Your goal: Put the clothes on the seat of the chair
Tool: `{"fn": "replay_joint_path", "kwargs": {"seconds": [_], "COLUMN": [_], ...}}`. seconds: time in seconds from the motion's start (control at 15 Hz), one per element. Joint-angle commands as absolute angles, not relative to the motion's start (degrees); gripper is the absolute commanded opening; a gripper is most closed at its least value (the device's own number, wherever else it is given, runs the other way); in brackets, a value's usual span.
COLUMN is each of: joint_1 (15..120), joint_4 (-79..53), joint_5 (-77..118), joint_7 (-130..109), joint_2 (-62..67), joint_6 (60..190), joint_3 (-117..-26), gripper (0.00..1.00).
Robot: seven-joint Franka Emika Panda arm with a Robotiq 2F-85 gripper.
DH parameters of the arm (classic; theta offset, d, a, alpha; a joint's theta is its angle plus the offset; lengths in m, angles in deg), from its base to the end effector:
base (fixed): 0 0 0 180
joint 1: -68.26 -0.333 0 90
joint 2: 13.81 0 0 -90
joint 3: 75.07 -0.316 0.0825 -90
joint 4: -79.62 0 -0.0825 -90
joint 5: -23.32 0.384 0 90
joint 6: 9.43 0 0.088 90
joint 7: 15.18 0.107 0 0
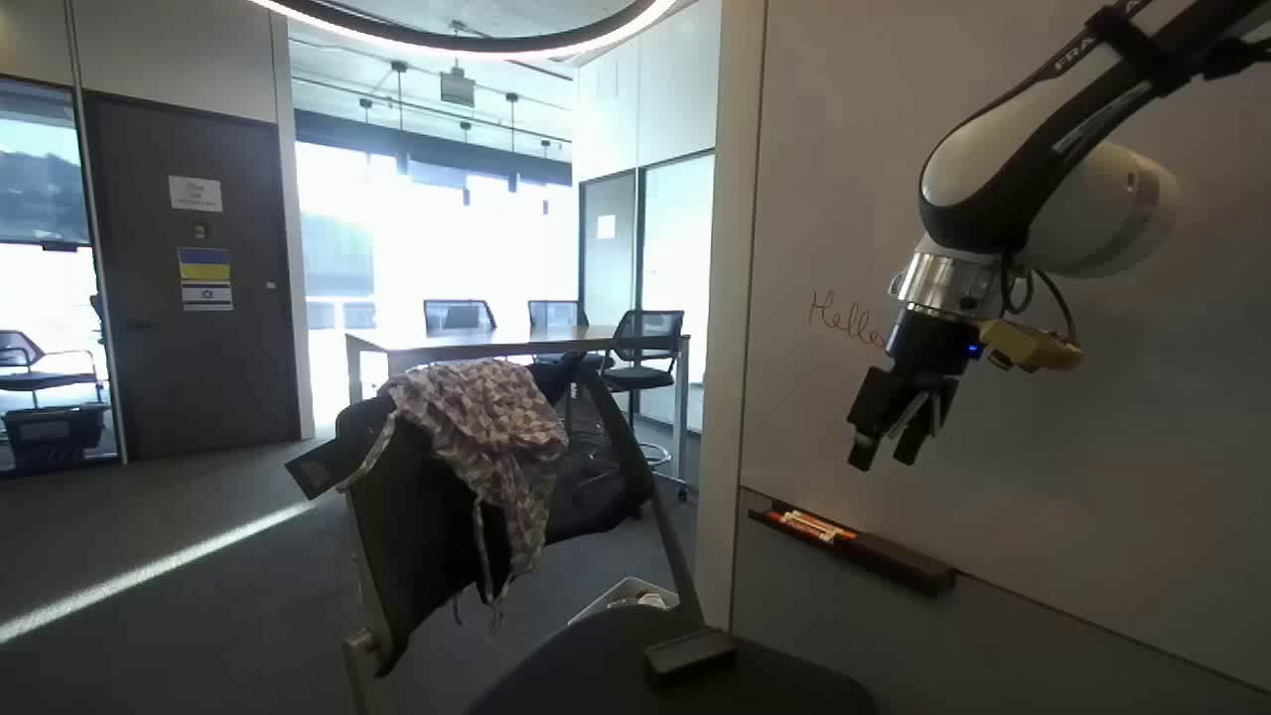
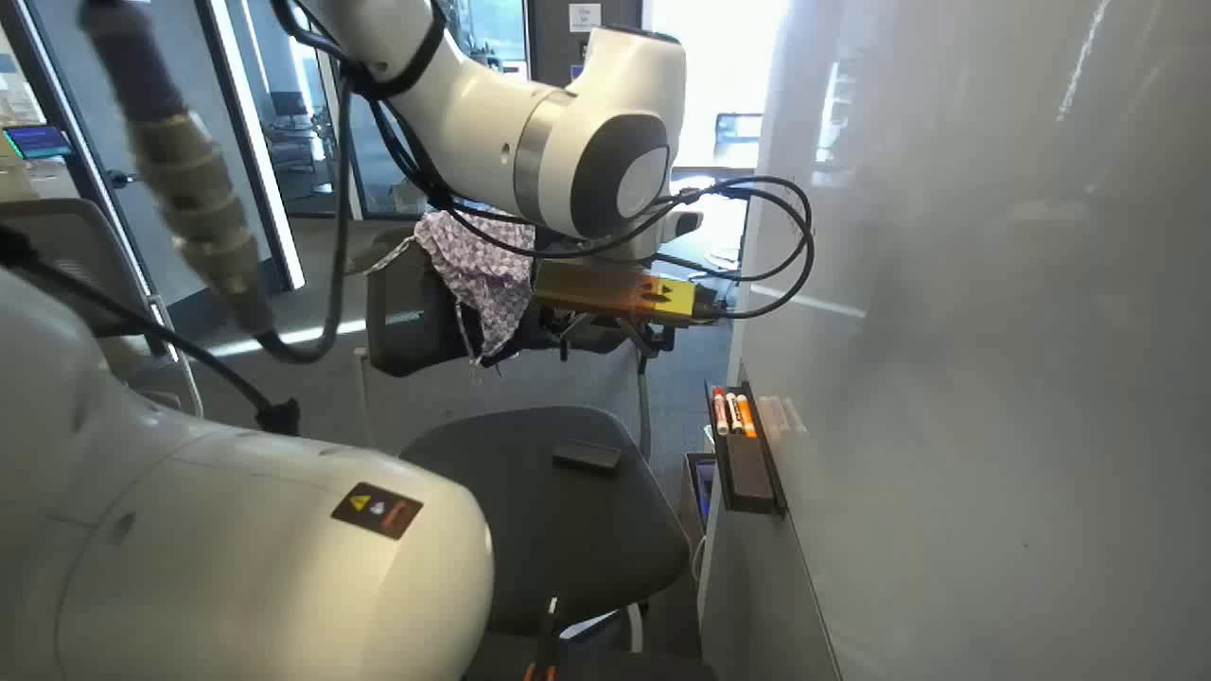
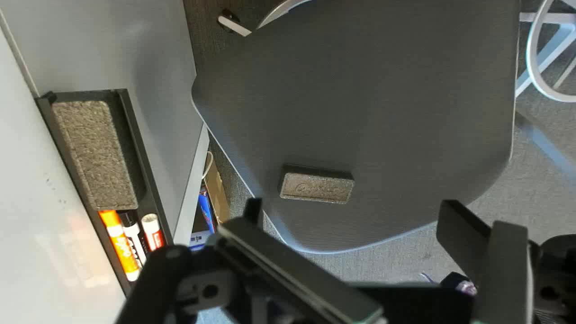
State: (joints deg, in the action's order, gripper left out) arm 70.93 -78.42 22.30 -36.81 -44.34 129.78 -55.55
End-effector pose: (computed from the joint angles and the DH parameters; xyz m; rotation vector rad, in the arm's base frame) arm 0.3500 -0.1339 0.3815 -3.0383 -0.0481 -0.3408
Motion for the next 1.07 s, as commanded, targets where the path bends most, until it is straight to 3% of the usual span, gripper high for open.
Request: {"fn": "replay_joint_path", "kwargs": {"seconds": [0.0, 0.53, 1.0], "joint_1": [72.1, 70.0, 62.7], "joint_4": [-78.3, -77.9, -67.3], "joint_5": [23.3, 24.4, 23.8], "joint_7": [-37.4, -38.6, -37.7], "joint_2": [-44.2, -44.5, -37.6], "joint_6": [129.6, 129.9, 130.0], "joint_3": [-56.8, -57.4, -66.4], "gripper": [1.0, 1.0, 1.0]}}
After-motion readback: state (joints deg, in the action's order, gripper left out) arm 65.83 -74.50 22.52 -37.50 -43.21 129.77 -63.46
